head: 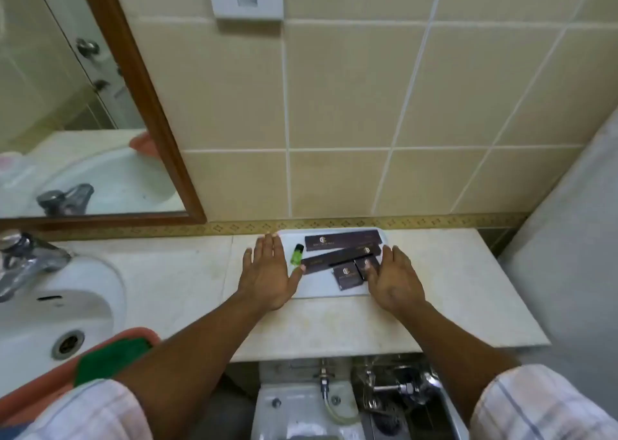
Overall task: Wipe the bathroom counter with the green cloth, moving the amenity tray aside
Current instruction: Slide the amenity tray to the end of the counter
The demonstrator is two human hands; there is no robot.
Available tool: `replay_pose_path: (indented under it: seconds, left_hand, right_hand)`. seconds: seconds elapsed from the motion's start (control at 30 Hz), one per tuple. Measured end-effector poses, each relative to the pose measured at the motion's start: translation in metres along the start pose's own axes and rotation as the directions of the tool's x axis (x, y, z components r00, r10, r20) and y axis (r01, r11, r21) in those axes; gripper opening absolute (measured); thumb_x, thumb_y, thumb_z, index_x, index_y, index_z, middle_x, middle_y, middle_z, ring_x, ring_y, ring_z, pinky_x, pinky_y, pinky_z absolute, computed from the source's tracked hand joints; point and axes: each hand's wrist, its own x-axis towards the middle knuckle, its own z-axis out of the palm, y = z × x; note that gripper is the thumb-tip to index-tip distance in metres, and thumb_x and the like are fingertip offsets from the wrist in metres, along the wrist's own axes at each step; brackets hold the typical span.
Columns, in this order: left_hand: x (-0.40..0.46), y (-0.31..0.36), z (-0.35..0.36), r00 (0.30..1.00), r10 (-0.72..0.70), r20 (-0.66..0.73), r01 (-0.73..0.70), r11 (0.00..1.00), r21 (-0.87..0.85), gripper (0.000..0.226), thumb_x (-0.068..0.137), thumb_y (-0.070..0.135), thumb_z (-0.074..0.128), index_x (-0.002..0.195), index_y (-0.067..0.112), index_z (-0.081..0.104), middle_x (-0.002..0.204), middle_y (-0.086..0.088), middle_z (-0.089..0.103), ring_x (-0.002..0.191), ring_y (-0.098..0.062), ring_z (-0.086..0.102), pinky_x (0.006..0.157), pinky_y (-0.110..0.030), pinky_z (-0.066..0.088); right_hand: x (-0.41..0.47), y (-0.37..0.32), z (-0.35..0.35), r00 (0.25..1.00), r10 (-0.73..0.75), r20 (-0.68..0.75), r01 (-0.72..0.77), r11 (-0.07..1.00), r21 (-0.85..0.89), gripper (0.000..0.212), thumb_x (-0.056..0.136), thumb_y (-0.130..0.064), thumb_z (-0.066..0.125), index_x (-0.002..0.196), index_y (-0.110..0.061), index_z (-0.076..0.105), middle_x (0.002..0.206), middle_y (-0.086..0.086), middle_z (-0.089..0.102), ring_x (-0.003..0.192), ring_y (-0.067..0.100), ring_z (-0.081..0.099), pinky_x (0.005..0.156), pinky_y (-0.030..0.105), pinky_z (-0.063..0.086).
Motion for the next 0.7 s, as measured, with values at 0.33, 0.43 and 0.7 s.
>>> replay_pose_path:
  seconds: [0.33, 0.43, 0.7]
  left_hand:
    - [0.051, -0.007, 0.006, 0.888, -0.415, 0.200, 0.458, 0.843, -0.283, 0.025, 0.082, 0.021, 0.066, 0.101, 0.007, 0.059, 0.103, -0.014, 0.065, 0.091, -0.030, 0.063, 0.067, -0.032, 0.051]
    - [0.054, -0.008, 0.011, 0.879, -0.442, 0.180, 0.477, 0.830, -0.290, 0.026, 0.079, 0.017, 0.071, 0.100, 0.005, 0.061, 0.102, -0.015, 0.067, 0.089, -0.030, 0.064, 0.069, -0.033, 0.053]
    - [0.054, -0.002, 0.013, 0.890, -0.424, 0.168, 0.453, 0.863, -0.223, 0.027, 0.079, 0.020, 0.073, 0.098, 0.007, 0.060, 0.100, -0.014, 0.067, 0.085, -0.029, 0.063, 0.068, -0.033, 0.053]
  right_hand:
    - [0.056, 0.014, 0.000, 0.958, 0.285, -0.033, -0.283, 0.957, 0.056, 0.021, 0.090, -0.007, 0.056, 0.108, -0.001, 0.065, 0.110, 0.019, 0.062, 0.099, 0.036, 0.063, 0.080, 0.035, 0.050]
    - [0.063, 0.015, 0.003, 0.932, 0.362, -0.002, -0.360, 0.928, 0.091, 0.021, 0.089, -0.005, 0.060, 0.109, -0.002, 0.064, 0.110, 0.018, 0.064, 0.098, 0.035, 0.064, 0.079, 0.035, 0.050]
    - [0.044, 0.028, -0.012, 0.920, 0.391, 0.037, -0.385, 0.879, 0.281, 0.011, 0.083, -0.005, 0.065, 0.092, 0.002, 0.064, 0.093, 0.019, 0.065, 0.087, 0.038, 0.064, 0.068, 0.030, 0.046]
